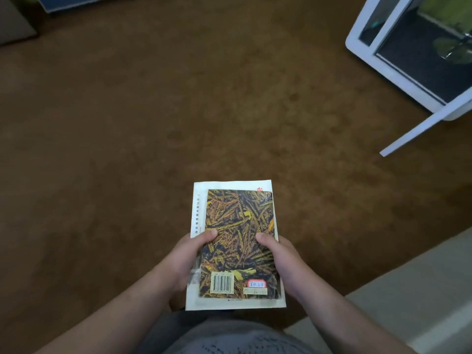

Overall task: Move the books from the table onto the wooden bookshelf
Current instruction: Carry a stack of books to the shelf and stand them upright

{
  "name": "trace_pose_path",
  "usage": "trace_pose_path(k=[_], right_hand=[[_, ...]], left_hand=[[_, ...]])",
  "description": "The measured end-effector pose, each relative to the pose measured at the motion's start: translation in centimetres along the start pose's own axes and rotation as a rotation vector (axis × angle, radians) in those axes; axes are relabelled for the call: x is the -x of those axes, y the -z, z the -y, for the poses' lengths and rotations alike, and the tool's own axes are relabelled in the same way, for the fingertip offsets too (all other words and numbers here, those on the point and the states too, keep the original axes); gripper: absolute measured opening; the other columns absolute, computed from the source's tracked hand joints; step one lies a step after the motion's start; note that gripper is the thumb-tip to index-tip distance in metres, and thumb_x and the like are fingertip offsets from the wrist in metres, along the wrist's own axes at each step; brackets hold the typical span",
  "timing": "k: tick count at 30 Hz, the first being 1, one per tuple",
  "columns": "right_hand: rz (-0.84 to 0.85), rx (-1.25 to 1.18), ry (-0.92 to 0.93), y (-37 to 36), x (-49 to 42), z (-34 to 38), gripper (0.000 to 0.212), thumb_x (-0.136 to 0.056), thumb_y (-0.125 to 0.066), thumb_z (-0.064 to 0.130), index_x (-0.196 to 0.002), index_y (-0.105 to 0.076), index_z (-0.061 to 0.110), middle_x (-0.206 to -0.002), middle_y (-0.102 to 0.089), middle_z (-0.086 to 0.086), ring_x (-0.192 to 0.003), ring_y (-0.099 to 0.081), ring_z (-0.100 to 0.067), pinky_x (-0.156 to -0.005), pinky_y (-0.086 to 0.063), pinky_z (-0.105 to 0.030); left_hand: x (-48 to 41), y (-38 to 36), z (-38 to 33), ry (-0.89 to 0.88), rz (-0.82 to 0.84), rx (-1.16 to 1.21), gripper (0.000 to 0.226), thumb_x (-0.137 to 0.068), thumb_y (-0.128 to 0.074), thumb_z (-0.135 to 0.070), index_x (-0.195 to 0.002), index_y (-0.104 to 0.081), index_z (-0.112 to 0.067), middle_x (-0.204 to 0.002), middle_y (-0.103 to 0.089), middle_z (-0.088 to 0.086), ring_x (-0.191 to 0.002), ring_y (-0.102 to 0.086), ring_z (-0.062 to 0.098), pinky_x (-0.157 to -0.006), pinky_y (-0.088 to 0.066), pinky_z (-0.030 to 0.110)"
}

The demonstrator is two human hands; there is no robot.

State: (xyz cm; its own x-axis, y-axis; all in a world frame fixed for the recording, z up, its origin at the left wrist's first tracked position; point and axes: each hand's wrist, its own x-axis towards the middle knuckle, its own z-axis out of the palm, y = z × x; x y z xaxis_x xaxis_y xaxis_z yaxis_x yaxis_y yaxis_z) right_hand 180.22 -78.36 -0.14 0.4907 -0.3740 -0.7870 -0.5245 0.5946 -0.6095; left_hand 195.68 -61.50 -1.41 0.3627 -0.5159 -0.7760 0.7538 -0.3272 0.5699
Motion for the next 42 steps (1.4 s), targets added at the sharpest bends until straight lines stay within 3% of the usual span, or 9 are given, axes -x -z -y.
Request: trace_pose_path(k=[3, 6, 9, 15, 19, 25, 29, 35, 42], right_hand=[[0.037, 0.065, 0.018, -3.4, -2.0, 3.5, 0.062, -0.067, -0.078, 0.053, -0.118, -0.067, 0.019, -0.098, -0.081, -0.002, -0.091, -0.079, -0.024, -0.086, -0.058, -0.043], [0.055, 0.135, 0.023, -6.7, -4.2, 6.7, 0.092, -0.050, -0.079, 0.064, -0.128, -0.062, 0.018, -0.119, -0.074, -0.008, -0.112, -0.069, -0.032, -0.107, -0.048, -0.053], [0.115, 0.206, 0.039, -9.8, -6.3, 9.8, 0.098, -0.046, -0.079, 0.067, -0.130, -0.059, 0.019, -0.124, -0.071, -0.008, -0.114, -0.068, -0.030, -0.109, -0.046, -0.054], [0.257, 0.380, 0.058, -16.2, -11.2, 15.9, 0.122, -0.046, -0.078, 0.070, -0.148, -0.043, 0.015, -0.144, -0.057, -0.010, -0.131, -0.055, -0.033, -0.116, -0.038, -0.055], [0.346, 0.480, 0.058, -20.9, -15.2, 20.3, 0.105, -0.054, -0.079, 0.063, -0.141, -0.054, 0.010, -0.133, -0.066, -0.013, -0.123, -0.062, -0.036, -0.113, -0.042, -0.056], [0.488, 0.685, 0.049, -28.4, -22.1, 27.1, 0.041, -0.090, -0.074, 0.034, -0.121, -0.067, 0.008, -0.104, -0.080, -0.014, -0.097, -0.076, -0.033, -0.099, -0.055, -0.054], [0.588, 0.804, 0.036, -33.4, -25.3, 30.3, 0.038, -0.091, -0.073, 0.032, -0.119, -0.066, 0.007, -0.102, -0.079, -0.016, -0.095, -0.077, -0.035, -0.097, -0.056, -0.055], [0.782, 0.913, -0.010, -41.2, -26.3, 31.8, 0.062, -0.069, -0.078, 0.040, -0.118, -0.066, 0.006, -0.103, -0.079, -0.020, -0.098, -0.075, -0.041, -0.098, -0.054, -0.060], [0.962, 1.102, -0.036, -51.3, -26.1, 29.8, 0.044, -0.079, -0.076, 0.036, -0.112, -0.069, 0.008, -0.096, -0.081, -0.014, -0.087, -0.078, -0.032, -0.081, -0.063, -0.044]], left_hand=[[-0.9, 2.5, -3.5, -0.035, -0.002, 0.031, 0.080, -0.058, -0.087, -0.050, -0.124, -0.062, -0.013, -0.114, -0.075, 0.017, -0.106, -0.070, 0.040, -0.093, -0.053, 0.058], [-1.4, 4.6, -6.4, -0.083, -0.059, 0.041, 0.105, -0.041, -0.093, -0.059, -0.129, -0.060, -0.014, -0.128, -0.067, 0.018, -0.121, -0.060, 0.042, -0.107, -0.039, 0.064], [-1.7, 6.5, -9.1, -0.108, -0.114, 0.073, 0.115, -0.038, -0.092, -0.063, -0.136, -0.055, -0.017, -0.137, -0.061, 0.016, -0.128, -0.054, 0.042, -0.110, -0.036, 0.064], [-2.9, 10.2, -13.3, -0.155, -0.230, 0.227, 0.089, -0.061, -0.076, -0.059, -0.137, -0.053, -0.022, -0.138, -0.058, 0.005, -0.125, -0.052, 0.030, -0.096, -0.040, 0.041], [-4.8, 12.6, -16.2, -0.202, -0.339, 0.376, 0.072, -0.064, -0.078, -0.050, -0.127, -0.060, -0.019, -0.121, -0.072, 0.012, -0.110, -0.068, 0.036, -0.095, -0.052, 0.052], [-7.7, 15.5, -21.1, -0.299, -0.476, 0.580, 0.065, -0.071, -0.075, -0.045, -0.126, -0.060, -0.015, -0.112, -0.076, 0.014, -0.102, -0.072, 0.036, -0.082, -0.059, 0.048], [-8.7, 17.1, -23.6, -0.358, -0.496, 0.760, 0.055, -0.078, -0.074, -0.038, -0.125, -0.059, -0.013, -0.110, -0.076, 0.018, -0.096, -0.074, 0.037, -0.065, -0.062, 0.043], [-7.7, 20.1, -24.6, -0.432, -0.603, 0.938, 0.054, -0.081, -0.072, -0.035, -0.127, -0.057, -0.010, -0.117, -0.072, 0.024, -0.106, -0.070, 0.043, -0.086, -0.056, 0.057], [-5.1, 24.9, -23.8, -0.480, -0.782, 1.093, 0.055, -0.082, -0.074, -0.034, -0.128, -0.056, -0.010, -0.117, -0.071, 0.025, -0.106, -0.069, 0.045, -0.093, -0.052, 0.063]])
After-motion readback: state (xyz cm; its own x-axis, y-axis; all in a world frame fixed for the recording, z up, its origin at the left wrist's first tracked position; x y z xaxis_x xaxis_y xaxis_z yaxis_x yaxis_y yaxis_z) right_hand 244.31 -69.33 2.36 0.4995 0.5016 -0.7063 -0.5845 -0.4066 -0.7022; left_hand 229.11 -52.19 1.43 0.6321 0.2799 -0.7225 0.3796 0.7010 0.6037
